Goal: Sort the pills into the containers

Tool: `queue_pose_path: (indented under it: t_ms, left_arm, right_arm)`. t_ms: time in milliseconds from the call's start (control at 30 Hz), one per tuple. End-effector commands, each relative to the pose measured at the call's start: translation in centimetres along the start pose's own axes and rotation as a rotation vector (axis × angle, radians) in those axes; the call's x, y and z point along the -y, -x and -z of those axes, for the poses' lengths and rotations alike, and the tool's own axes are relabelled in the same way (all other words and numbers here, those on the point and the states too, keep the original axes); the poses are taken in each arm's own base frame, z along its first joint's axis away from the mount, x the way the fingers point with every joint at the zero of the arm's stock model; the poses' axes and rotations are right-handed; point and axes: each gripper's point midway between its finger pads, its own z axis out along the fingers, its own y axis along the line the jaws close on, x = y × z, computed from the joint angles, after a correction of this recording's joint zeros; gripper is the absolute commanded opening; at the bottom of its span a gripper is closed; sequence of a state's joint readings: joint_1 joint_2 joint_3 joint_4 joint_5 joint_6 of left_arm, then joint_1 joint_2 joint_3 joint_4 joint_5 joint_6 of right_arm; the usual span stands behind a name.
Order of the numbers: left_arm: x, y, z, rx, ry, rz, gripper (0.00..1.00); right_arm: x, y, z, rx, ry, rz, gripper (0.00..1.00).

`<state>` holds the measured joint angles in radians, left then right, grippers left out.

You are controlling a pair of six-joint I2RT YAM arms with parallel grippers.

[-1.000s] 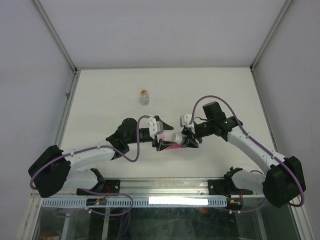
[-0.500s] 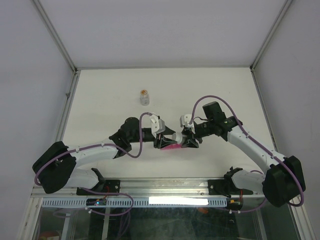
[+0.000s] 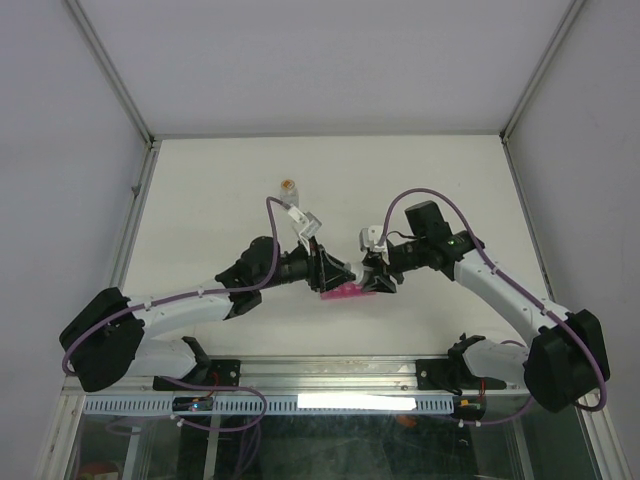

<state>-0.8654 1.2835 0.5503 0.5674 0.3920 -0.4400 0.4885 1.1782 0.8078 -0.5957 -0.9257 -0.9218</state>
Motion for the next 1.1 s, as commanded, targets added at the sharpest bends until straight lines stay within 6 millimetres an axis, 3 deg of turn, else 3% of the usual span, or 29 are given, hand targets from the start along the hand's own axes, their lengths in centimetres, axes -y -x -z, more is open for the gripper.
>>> queue_pose_path:
  t_ms: [0, 133, 367, 600, 767, 867, 1067]
  left_arm:
    - [0.0, 5.2, 0.8, 0.222, 0.163, 0.306, 0.00]
    - [0.1, 6.2, 1.1, 0.257, 0.221, 0.431, 0.02]
    - [2.0, 7.2, 0.8, 0.246, 0.147, 0.501, 0.04]
    - [1.4, 6.9, 0.6, 0.224, 0.162, 0.594, 0.05]
    - [1.7, 6.6, 0.1, 0.190, 0.140, 0.555, 0.33]
    - [2.4, 6.3, -0.2, 0.165, 0.101, 0.531, 0.56]
    - [2.4, 6.0, 0.2, 0.158, 0.095, 0.497, 0.80]
  right_arm:
    - [0.6, 1.6, 0.1, 0.030, -0.002, 0.031, 0.00]
    - [0.7, 1.5, 0.1, 0.029, -0.003, 0.024, 0.00]
    - [0.7, 1.3, 0.0, 0.023, -0.005, 0.020, 0.00]
    - [0.8, 1.3, 0.0, 0.021, -0.006, 0.021, 0.00]
    - [0.7, 1.4, 0.1, 0.023, -0.005, 0.022, 0.00]
    - [0.7, 1.4, 0.1, 0.024, -0.005, 0.023, 0.00]
    - [0.7, 1.6, 0.2, 0.029, -0.003, 0.026, 0.00]
